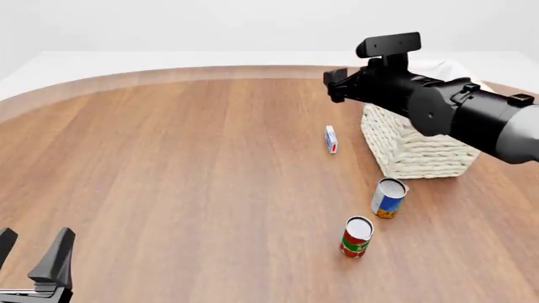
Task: Pick up the alphabet soup and the cream cheese box, and put them in the basket.
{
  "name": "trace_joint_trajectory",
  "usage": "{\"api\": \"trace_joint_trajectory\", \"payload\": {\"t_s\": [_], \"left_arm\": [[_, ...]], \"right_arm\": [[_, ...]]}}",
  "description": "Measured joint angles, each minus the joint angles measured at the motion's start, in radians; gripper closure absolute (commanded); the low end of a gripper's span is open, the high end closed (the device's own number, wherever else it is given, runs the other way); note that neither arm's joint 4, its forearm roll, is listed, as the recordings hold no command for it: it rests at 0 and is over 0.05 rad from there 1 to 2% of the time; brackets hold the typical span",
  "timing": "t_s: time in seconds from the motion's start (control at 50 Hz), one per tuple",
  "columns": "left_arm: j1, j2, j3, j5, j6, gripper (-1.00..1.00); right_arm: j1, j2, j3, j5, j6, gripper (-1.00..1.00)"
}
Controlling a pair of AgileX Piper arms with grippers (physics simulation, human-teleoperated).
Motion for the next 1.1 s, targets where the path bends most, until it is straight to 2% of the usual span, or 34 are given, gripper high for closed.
{"api": "trace_joint_trajectory", "payload": {"t_s": [0.34,1.1], "left_arm": [[0.0,0.0,0.0,0.0,0.0,-1.0],[0.0,0.0,0.0,0.0,0.0,-1.0]], "right_arm": [[-0.023,0.119,-0.087,0.018,-0.008,-1.0],[-0.059,0.365,-0.313,0.085,0.03,-1.0]]}}
